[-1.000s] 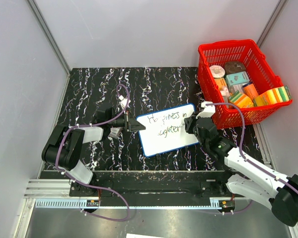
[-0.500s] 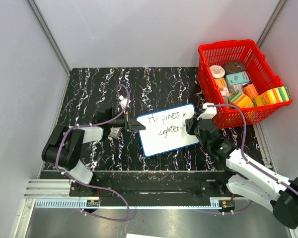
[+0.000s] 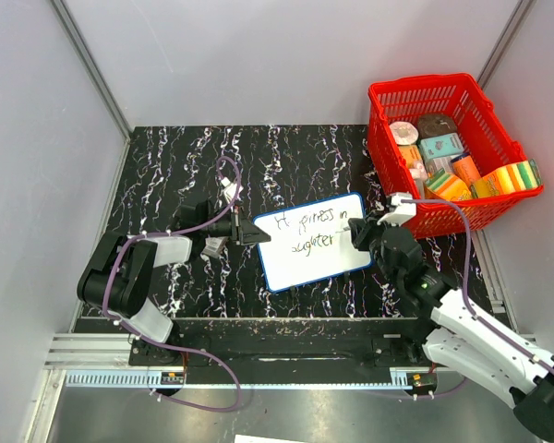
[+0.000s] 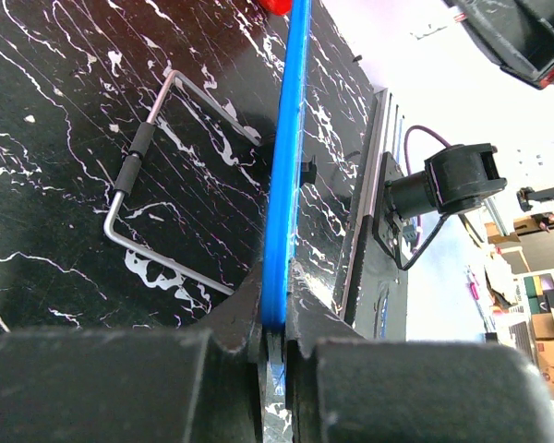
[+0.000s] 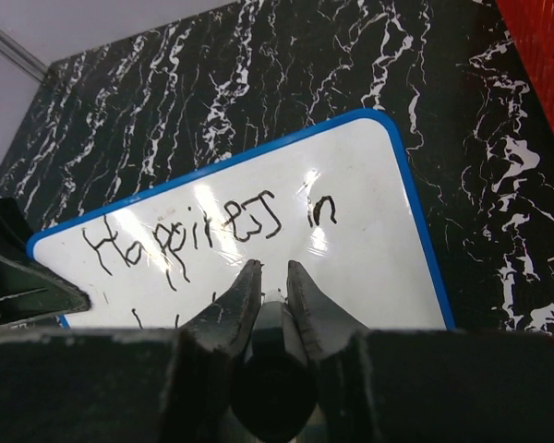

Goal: Write a sentence on the whiteboard

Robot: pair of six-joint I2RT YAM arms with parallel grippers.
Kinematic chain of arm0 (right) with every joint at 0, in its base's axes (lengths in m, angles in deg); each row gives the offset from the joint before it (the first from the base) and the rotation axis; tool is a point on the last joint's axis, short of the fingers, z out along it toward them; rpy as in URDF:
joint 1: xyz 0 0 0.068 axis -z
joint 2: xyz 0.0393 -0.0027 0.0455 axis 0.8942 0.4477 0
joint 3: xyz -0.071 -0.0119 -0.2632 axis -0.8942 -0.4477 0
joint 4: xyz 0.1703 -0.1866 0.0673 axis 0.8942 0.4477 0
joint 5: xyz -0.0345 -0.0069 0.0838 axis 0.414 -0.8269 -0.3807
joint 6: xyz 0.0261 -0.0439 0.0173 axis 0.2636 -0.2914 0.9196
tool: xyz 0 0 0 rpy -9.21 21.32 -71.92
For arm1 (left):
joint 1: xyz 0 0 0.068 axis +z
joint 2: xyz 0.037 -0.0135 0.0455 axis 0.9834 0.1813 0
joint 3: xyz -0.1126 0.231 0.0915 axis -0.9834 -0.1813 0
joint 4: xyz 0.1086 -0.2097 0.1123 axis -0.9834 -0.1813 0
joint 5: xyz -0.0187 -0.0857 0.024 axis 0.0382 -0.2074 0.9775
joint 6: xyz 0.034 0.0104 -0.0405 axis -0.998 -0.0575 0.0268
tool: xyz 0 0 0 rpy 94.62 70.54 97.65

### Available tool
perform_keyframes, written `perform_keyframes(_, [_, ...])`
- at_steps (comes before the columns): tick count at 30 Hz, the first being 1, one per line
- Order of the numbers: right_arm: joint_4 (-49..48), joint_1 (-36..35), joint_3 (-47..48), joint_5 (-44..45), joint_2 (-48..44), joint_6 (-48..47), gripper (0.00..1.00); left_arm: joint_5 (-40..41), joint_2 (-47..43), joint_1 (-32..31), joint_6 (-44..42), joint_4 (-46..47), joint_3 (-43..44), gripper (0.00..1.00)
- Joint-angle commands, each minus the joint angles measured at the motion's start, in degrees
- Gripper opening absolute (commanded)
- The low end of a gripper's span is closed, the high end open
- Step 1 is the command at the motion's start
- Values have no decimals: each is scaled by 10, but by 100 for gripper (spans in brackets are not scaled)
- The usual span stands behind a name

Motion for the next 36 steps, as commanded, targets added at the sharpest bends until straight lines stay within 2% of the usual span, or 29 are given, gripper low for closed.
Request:
perform_keyframes(1, [-2, 3, 9, -2, -30, 4, 0, 72, -5, -2, -74, -23, 0, 7])
perform_keyframes(4, [-1, 2, 4, -4, -35, 6, 0, 75, -8, -2, -76, -24, -2, 13])
perform_keyframes(7, [-2, 2, 2, -9, -38, 10, 0, 76, -13, -2, -79, -23, -6, 25])
perform_keyframes(8, [-2, 2, 0, -10, -38, 10, 0, 80, -15, -2, -80, -23, -6, 33])
perform_keyframes(10, [12, 2, -2, -13, -39, 13, 0, 83, -21, -2, -82, -22, -10, 41])
perform_keyframes(11, [15, 3, -3, -14, -39, 14, 0, 88, -23, -2, -83, -21, -12, 49])
perform_keyframes(14, [21, 2, -3, -16, -46, 16, 0, 97, -37, -3, -82, -10, -22, 61])
perform_keyframes(15, [25, 3, -2, -17, -52, 17, 0, 100, -48, -3, -83, -7, -30, 78])
perform_keyframes(18, [31, 2, -3, -20, -60, 19, 0, 119, -78, -3, -86, 5, -46, 99])
perform_keyframes(27, [57, 2, 12, -38, -70, 11, 0, 183, -165, -2, -71, 14, -79, 99])
perform_keyframes(31, [56, 3, 10, -65, -66, 16, 0, 280, -239, -3, -60, 2, -108, 99])
perform_keyframes(36, [68, 2, 10, -87, -60, 28, 0, 403, -368, -3, -54, -79, -138, 99])
